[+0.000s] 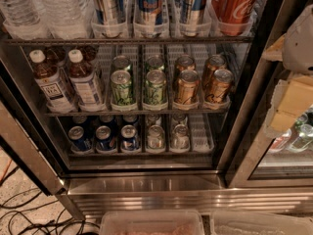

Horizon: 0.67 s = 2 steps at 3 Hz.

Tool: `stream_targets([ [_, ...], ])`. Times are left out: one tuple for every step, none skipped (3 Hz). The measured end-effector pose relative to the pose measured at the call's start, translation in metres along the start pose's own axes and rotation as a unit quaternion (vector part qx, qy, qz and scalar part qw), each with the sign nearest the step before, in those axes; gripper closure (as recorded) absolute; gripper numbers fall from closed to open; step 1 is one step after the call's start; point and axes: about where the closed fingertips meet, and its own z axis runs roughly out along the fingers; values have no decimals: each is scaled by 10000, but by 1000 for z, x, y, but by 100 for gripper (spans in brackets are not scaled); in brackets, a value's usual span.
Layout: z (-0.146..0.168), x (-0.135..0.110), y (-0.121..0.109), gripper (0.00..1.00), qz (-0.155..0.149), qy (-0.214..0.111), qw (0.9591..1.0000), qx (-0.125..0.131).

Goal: Pick pepsi can from bottom shelf of fridge

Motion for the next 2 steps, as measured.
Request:
stream_targets([
  [6, -4, 2, 0, -9, -63, 10000, 3],
  [33, -21, 18, 0, 52, -352, 9993, -107],
])
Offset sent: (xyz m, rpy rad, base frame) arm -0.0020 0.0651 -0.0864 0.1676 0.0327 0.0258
